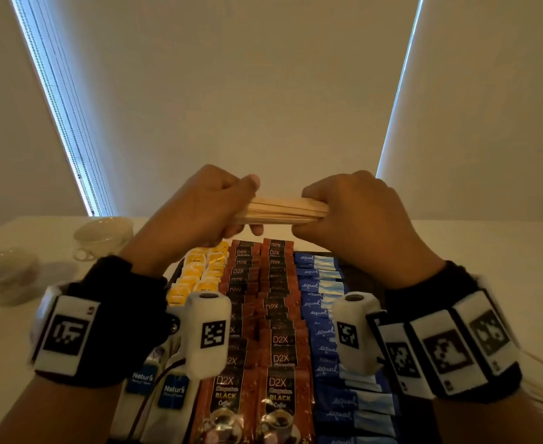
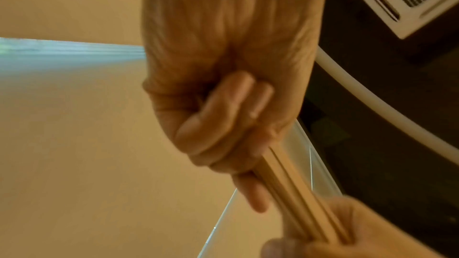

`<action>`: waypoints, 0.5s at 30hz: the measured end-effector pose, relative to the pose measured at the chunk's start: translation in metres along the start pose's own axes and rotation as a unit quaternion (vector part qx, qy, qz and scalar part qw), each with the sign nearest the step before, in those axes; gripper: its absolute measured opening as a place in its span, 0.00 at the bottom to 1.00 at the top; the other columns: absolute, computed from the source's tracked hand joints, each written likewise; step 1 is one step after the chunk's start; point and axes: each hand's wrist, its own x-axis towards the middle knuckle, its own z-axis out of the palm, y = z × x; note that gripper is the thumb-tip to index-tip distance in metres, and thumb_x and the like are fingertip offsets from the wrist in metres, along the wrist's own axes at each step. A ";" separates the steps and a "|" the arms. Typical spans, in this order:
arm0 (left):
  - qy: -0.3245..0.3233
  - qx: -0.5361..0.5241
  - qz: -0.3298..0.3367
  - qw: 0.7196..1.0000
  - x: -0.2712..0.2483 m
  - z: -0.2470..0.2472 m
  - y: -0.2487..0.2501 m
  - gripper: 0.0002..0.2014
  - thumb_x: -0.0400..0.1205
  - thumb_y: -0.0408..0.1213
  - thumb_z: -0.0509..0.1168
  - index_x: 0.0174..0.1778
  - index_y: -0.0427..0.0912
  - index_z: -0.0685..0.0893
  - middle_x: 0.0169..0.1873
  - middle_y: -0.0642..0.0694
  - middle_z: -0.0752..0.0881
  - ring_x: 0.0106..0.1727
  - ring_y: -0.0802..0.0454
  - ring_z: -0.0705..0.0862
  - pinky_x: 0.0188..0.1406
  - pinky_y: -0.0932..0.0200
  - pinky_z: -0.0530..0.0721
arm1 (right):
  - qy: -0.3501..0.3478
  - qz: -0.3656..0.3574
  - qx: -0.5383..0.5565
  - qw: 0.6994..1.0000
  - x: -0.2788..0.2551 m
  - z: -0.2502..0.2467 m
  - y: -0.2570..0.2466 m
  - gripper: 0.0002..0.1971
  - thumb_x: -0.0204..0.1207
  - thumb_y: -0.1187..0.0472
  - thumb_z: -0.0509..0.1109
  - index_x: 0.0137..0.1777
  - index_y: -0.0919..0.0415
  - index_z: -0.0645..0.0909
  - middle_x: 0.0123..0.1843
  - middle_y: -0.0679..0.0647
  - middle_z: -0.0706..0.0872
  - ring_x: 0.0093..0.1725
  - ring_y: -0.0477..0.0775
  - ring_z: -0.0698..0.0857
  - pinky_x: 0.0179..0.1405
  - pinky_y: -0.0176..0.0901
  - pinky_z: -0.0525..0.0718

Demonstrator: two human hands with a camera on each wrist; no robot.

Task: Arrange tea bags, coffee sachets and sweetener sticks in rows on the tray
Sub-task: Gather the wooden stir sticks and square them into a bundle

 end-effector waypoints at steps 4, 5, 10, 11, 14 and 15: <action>0.047 0.052 0.057 0.996 0.003 -0.003 0.000 0.23 0.87 0.44 0.53 0.31 0.41 0.85 0.15 0.61 0.81 0.18 0.66 0.77 0.19 0.77 0.71 | -0.029 -0.004 -0.013 1.000 0.000 0.007 -0.004 0.08 0.74 0.43 0.67 0.44 0.44 0.82 0.28 0.43 0.72 0.32 0.45 0.76 0.32 0.39 0.73; 0.054 0.061 0.070 0.994 0.003 -0.003 -0.001 0.23 0.86 0.44 0.54 0.29 0.43 0.85 0.16 0.61 0.81 0.20 0.67 0.79 0.22 0.78 0.72 | -0.036 -0.005 -0.016 0.999 0.000 0.008 -0.004 0.12 0.73 0.40 0.67 0.48 0.45 0.84 0.28 0.42 0.72 0.31 0.44 0.74 0.30 0.38 0.72; 0.075 0.106 0.148 0.980 0.005 0.009 -0.002 0.25 0.84 0.48 0.53 0.29 0.38 0.86 0.17 0.46 0.78 0.26 0.50 0.79 0.29 0.65 0.74 | -0.040 -0.006 -0.016 0.999 0.001 0.012 -0.005 0.17 0.73 0.37 0.67 0.53 0.47 0.84 0.34 0.44 0.81 0.34 0.47 0.79 0.35 0.40 0.78; 0.077 0.114 0.165 0.977 0.006 0.011 -0.003 0.26 0.85 0.48 0.53 0.30 0.36 0.86 0.18 0.44 0.77 0.28 0.47 0.79 0.29 0.63 0.74 | -0.039 0.000 -0.007 0.999 0.001 0.012 -0.005 0.15 0.75 0.41 0.67 0.53 0.48 0.85 0.37 0.47 0.84 0.36 0.48 0.81 0.38 0.42 0.80; 0.052 0.108 0.149 0.982 0.007 0.011 -0.002 0.24 0.84 0.49 0.53 0.30 0.43 0.85 0.16 0.50 0.77 0.22 0.56 0.78 0.26 0.69 0.74 | -0.034 0.013 -0.012 0.999 0.002 0.013 -0.004 0.11 0.78 0.49 0.64 0.49 0.51 0.86 0.36 0.49 0.84 0.36 0.50 0.83 0.39 0.43 0.81; 0.033 0.099 0.126 0.987 0.007 0.009 -0.002 0.23 0.85 0.50 0.53 0.30 0.45 0.85 0.17 0.52 0.80 0.20 0.59 0.78 0.23 0.72 0.74 | -0.031 0.010 -0.021 0.999 0.001 0.014 -0.003 0.11 0.78 0.50 0.64 0.48 0.51 0.86 0.35 0.49 0.83 0.35 0.50 0.82 0.38 0.43 0.81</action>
